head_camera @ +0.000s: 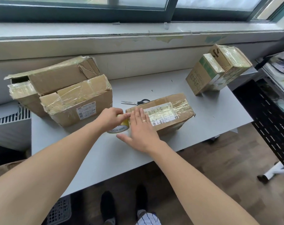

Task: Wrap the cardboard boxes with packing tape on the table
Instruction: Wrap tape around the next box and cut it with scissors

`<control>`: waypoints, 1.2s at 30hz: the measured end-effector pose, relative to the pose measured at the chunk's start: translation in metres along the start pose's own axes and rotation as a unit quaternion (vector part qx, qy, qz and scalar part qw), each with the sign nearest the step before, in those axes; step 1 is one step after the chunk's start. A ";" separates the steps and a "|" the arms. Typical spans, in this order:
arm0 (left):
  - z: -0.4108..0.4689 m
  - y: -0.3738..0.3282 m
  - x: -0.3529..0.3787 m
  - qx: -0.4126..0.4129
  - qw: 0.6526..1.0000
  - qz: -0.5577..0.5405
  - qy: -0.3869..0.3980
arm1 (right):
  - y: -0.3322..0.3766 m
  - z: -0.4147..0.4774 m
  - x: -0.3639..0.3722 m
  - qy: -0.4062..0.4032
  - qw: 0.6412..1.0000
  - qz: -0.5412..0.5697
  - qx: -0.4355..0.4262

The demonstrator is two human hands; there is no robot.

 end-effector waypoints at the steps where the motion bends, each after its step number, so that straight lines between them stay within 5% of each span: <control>1: -0.001 0.001 -0.001 -0.003 1.000 -0.001 -0.001 | -0.008 0.001 -0.003 -0.003 1.000 -0.013 -0.021; 8: -0.020 0.004 0.000 -0.014 0.999 -0.050 -0.004 | -0.033 0.022 -0.027 0.094 0.982 -0.146 -0.076; 12: -0.033 0.011 -0.015 -0.010 0.998 -0.064 0.004 | -0.024 0.013 -0.027 0.083 0.973 -0.189 -0.104; 21: -0.070 -0.004 -0.101 0.075 0.983 -0.165 -0.034 | -0.029 -0.018 -0.069 -0.054 0.987 0.059 -0.141; 28: -0.102 -0.017 -0.169 0.077 0.992 -0.099 -0.025 | -0.021 -0.043 -0.074 -0.037 0.937 0.314 -0.149; 36: -0.111 -0.052 -0.196 0.029 0.998 0.020 -0.051 | -0.019 -0.032 -0.086 -0.018 0.926 0.340 -0.161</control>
Point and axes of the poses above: each hand's wrist, its own z-axis towards the middle knuckle, its own x-axis out of the palm, y = z × x, the point moved 1 cm from there along z, towards the middle knuckle, and after that the axes turned 9 degrees about -z, right-handed, at the moved point
